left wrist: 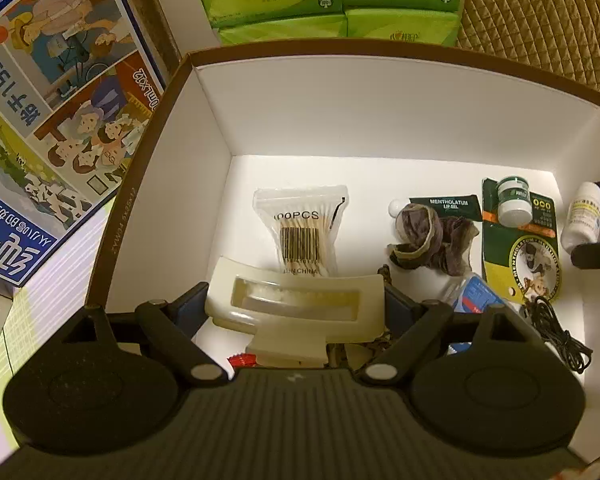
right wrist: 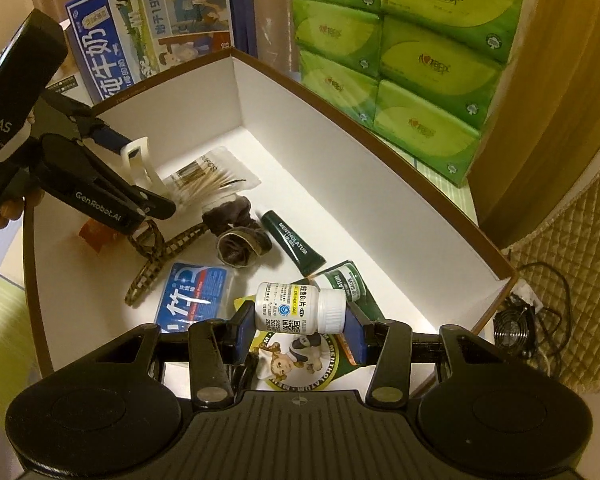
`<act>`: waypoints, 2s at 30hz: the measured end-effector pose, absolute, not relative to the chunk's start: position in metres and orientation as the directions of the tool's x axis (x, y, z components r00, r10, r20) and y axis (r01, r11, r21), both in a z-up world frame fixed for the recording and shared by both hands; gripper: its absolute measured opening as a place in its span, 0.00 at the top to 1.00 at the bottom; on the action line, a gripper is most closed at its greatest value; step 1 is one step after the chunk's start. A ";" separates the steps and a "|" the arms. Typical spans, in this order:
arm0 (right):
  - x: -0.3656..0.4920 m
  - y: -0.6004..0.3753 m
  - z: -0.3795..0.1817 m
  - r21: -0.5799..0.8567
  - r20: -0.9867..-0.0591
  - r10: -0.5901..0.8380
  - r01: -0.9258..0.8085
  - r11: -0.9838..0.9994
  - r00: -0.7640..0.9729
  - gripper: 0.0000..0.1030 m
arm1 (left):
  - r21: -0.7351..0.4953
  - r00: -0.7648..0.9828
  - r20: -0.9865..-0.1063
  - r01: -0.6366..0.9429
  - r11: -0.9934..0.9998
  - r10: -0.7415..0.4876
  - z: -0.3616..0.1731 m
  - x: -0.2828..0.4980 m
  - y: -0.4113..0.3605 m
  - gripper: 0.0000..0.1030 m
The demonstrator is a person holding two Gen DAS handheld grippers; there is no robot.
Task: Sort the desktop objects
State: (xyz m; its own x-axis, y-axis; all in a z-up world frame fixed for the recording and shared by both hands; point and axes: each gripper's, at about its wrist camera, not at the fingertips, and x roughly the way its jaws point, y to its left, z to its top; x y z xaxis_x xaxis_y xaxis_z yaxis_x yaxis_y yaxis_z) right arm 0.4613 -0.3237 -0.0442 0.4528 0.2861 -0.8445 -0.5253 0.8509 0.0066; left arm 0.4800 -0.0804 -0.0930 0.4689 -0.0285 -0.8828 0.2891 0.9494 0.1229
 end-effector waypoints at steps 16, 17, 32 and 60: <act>0.459 -0.317 -0.048 -0.045 -0.869 0.262 -0.594 0.803 0.420 0.57 | 0.113 0.471 -0.881 0.275 0.955 -0.031 -0.086 0.476 -0.080 0.12; 0.459 -0.317 -0.048 -0.049 -0.871 0.259 -0.598 0.800 0.418 0.57 | 0.118 0.475 -0.879 0.274 0.955 -0.028 -0.085 0.475 -0.080 0.10; 0.458 -0.316 -0.048 -0.045 -0.857 0.272 -0.590 0.806 0.437 0.28 | 0.138 0.511 -0.859 0.279 0.950 -0.025 -0.070 0.458 -0.082 0.09; 0.388 -0.332 0.007 0.068 -0.791 0.354 -0.504 0.861 0.498 0.02 | 0.109 0.602 -0.798 0.203 0.973 -0.036 -0.008 0.377 -0.078 0.03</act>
